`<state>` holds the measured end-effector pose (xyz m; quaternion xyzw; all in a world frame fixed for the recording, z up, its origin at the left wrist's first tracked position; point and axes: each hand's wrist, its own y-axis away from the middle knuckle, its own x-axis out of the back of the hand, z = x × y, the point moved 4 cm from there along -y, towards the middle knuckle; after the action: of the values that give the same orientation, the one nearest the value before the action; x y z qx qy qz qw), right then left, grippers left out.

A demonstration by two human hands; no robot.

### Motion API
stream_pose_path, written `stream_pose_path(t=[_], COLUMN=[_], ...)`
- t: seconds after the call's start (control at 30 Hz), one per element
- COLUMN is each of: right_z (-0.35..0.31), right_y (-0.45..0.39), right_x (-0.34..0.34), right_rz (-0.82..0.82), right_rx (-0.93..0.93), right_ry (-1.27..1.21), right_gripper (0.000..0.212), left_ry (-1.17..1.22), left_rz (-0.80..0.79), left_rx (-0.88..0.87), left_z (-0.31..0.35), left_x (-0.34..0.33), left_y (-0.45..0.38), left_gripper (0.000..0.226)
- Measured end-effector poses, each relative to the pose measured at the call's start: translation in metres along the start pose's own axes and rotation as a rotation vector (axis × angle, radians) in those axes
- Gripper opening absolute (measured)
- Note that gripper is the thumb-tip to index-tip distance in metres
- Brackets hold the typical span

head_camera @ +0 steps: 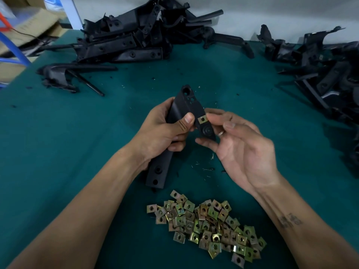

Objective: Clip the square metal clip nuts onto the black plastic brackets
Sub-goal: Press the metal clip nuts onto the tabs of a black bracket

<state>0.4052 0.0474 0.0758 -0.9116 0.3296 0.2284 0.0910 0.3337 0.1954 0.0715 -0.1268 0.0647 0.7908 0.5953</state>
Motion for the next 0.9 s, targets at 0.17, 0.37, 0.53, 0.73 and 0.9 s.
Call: stream_pose_path(t=[0.17, 0.37, 0.53, 0.73, 0.9], right_z=[-0.013, -0.038, -0.020, -0.017, -0.017], right_y=[-0.001, 0.046, 0.112, 0.105, 0.102], right_x=[0.011, 0.044, 0.028, 0.019, 0.030], right_rz=[-0.018, 0.252, -0.001, -0.095, -0.074], right_rx=[-0.052, 0.158, 0.102, -0.050, -0.048], right_ry=[0.123, 0.434, 0.938, 1.042, 0.882], right_gripper=[0.025, 0.015, 0.027, 0.019, 0.014], left_ry=[0.001, 0.028, 0.111, 0.117, 0.124], left_rz=[-0.006, -0.062, -0.037, -0.021, -0.014], left_rx=[0.044, 0.076, 0.136, 0.163, 0.179], left_z=[0.001, 0.001, -0.001, 0.000, 0.001], left_x=[-0.004, -0.005, -0.005, -0.007, -0.007], left_y=[0.000, 0.001, -0.001, 0.000, 0.001], left_gripper=[0.019, 0.018, 0.022, 0.025, 0.027])
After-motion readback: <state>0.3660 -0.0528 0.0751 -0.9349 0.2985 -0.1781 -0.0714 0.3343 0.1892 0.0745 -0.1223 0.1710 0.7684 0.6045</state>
